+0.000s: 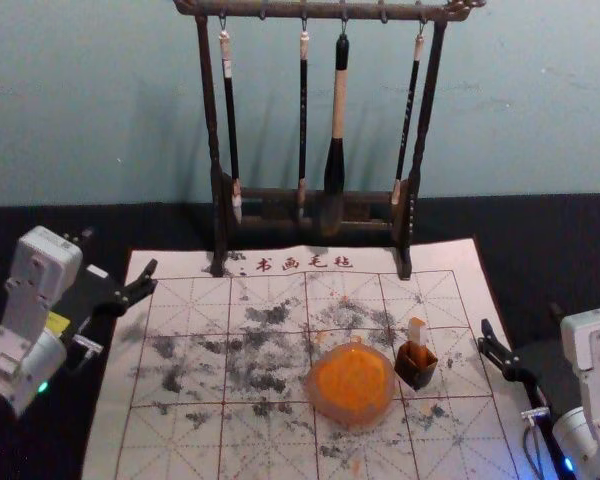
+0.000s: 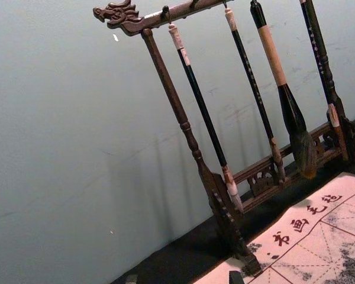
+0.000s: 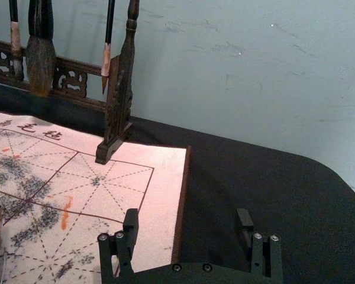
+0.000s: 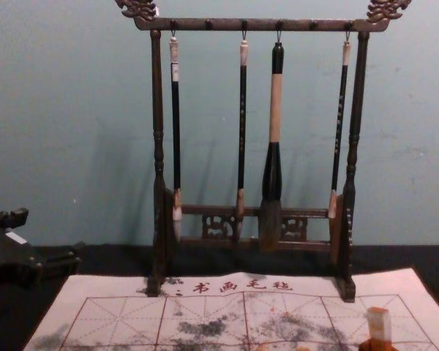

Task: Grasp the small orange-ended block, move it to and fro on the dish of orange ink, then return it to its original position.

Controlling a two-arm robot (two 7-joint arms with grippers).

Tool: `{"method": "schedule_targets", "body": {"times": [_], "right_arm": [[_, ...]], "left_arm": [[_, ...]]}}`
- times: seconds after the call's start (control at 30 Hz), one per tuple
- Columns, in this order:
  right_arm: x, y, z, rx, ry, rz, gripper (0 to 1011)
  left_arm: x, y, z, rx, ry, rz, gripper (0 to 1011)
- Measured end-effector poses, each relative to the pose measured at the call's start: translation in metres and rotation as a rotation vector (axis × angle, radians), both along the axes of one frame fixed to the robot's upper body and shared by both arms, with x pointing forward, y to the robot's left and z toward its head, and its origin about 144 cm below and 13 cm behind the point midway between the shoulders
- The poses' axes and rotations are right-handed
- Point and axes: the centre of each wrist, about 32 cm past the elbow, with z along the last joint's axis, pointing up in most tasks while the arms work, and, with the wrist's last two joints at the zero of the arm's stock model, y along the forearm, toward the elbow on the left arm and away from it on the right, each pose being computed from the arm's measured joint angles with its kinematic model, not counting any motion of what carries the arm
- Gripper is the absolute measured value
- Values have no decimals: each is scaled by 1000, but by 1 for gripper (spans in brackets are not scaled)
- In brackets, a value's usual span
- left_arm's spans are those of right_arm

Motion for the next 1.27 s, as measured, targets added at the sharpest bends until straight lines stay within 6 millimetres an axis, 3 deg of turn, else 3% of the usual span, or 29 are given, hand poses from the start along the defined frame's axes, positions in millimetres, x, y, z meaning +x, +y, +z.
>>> {"method": "schedule_targets", "body": {"times": [1.27], "right_arm": [[0, 0, 0, 0, 0, 0, 1002]], "left_arm": [[0, 0, 0, 0, 0, 0, 1001]]}}
